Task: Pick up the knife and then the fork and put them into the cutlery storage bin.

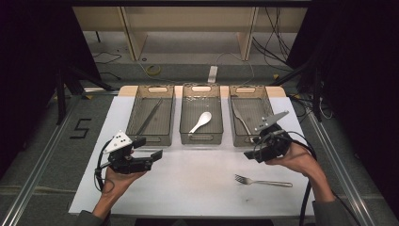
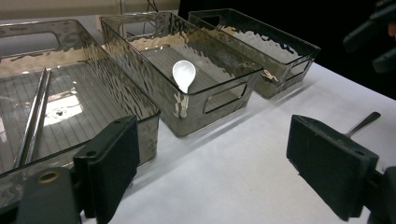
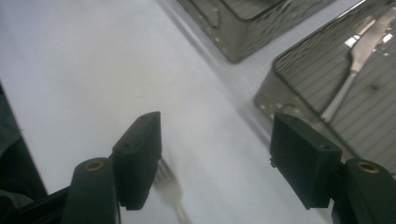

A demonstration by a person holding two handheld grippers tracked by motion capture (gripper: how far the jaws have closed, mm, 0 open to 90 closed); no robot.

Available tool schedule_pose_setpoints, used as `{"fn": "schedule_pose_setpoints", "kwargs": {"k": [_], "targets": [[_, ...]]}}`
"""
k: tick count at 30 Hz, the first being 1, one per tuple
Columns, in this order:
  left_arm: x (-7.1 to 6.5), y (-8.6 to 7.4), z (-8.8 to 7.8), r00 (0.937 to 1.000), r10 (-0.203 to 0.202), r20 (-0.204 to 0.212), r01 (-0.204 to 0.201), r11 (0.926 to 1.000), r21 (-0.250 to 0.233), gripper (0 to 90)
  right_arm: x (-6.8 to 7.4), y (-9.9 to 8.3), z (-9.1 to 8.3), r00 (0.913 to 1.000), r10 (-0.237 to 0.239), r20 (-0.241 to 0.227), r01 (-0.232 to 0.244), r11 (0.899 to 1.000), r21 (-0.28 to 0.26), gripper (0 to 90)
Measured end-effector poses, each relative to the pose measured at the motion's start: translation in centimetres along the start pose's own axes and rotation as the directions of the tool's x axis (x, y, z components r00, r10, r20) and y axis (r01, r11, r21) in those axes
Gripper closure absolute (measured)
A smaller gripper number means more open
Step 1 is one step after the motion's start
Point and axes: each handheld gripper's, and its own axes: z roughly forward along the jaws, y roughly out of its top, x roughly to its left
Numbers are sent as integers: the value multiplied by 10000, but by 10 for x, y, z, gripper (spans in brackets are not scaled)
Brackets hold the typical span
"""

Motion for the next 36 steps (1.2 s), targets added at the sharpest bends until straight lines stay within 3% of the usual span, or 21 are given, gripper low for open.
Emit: {"fn": "schedule_pose_setpoints", "kwargs": {"k": [3,7,13,20,36], "targets": [[-1,0,0,10000,29,8,-29,10000,-23,168,8,-13,2,9997,-239,54,236,9984,507,356],[-2,0,0,10000,66,61,-65,10000,-53,168,5,-32,8,9999,71,-138,-58,9954,954,369],[-2,1,0,9999,64,84,-63,10000,-64,168,2,-49,16,9999,152,53,-159,9832,1818,430],[-3,1,-1,9998,135,121,-134,9999,-58,168,1,-57,25,9999,85,-126,-55,9746,2240,479],[-4,1,-1,9998,140,166,-139,9999,-63,167,3,-66,38,9997,-233,97,190,9486,3158,502]]}}
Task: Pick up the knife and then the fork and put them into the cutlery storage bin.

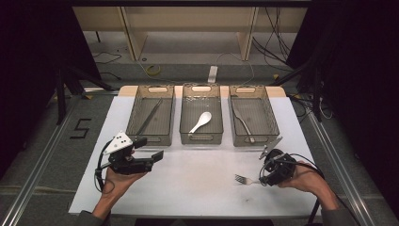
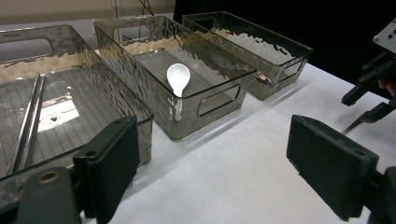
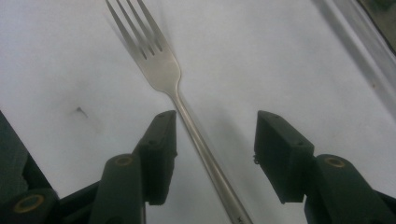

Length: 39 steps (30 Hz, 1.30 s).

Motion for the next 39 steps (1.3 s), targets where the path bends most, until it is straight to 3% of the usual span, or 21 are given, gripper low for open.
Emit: {"fn": "schedule_pose_setpoints", "kwargs": {"k": [13,29,32,39], "targets": [[-1,0,0,10000,47,13,-47,10000,8,168,2,-2,13,9996,-271,68,266,9972,699,597],[-1,0,0,10000,55,11,-55,10000,-3,168,1,-4,17,9990,-447,-23,447,9945,943,693],[-1,0,0,10000,60,10,-60,10000,-2,168,3,-4,19,9982,-568,-183,584,9928,1049,706],[-1,0,0,10000,53,-3,-53,10000,10,168,6,-1,22,9965,-839,-71,841,9876,1328,738]]}}
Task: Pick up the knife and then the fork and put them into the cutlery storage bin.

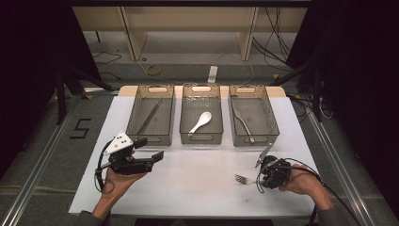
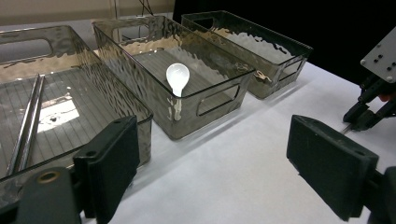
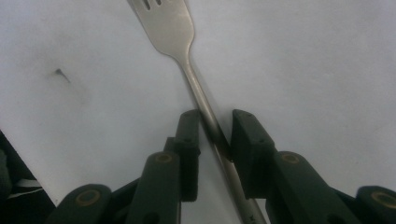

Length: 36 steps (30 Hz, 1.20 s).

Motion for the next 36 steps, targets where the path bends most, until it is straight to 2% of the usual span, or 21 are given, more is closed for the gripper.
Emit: {"fn": "schedule_pose_setpoints", "kwargs": {"k": [7,14,21,26,29,36], "targets": [[0,0,0,10000,11,-19,-11,10000,-24,168,4,3,1,9995,-330,27,329,9993,200,812],[0,0,0,10000,6,-47,-6,10000,-15,168,5,5,1,9984,-567,34,566,9979,325,838],[0,0,0,10000,17,-54,-17,10000,-33,168,6,6,0,9987,-518,33,516,9979,390,845],[1,0,-1,10000,0,-57,0,10000,-25,168,4,5,-2,9984,-551,-119,552,9984,106,846],[1,0,0,10000,9,-60,-9,10000,-2,167,4,5,-7,9986,-522,64,524,9983,-249,846],[1,0,0,10000,-1,-76,1,10000,-20,167,1,3,-21,10000,-48,-81,37,9922,-1243,847]]}}
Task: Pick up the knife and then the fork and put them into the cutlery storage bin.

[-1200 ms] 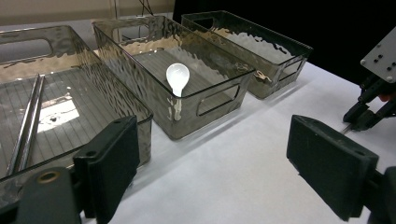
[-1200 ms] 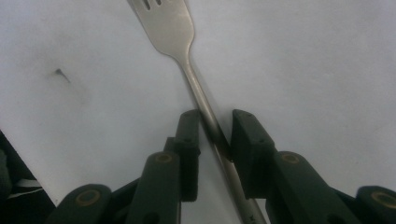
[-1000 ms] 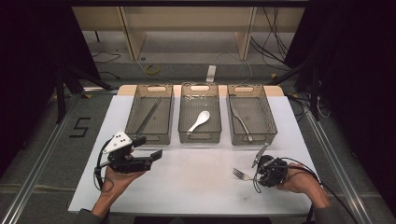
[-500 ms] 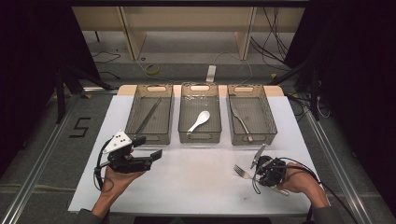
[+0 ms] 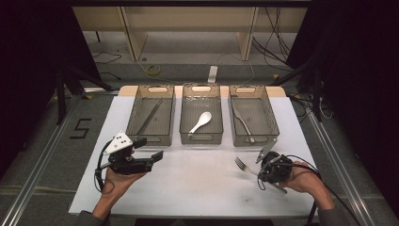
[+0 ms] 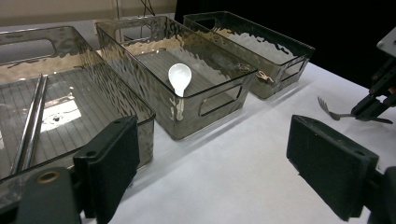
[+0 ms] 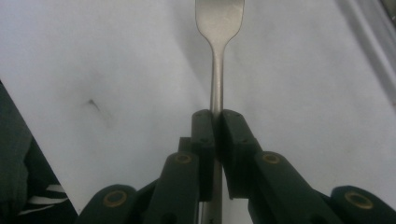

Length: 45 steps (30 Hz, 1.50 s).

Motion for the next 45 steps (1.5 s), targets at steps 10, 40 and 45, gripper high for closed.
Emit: {"fn": "schedule_pose_setpoints", "kwargs": {"k": [10,40,45], "targets": [[0,0,0,10000,-14,-28,14,10000,-29,167,-7,1,-16,9966,819,39,-807,9879,-1326,847],[1,0,-1,9999,-104,-88,103,9998,-146,168,-23,21,-36,9855,1673,280,-1485,9309,-3336,847],[2,0,-1,9999,-114,-109,113,9998,-150,168,-25,25,-41,9844,1719,367,-1491,9272,-3437,847]]}}
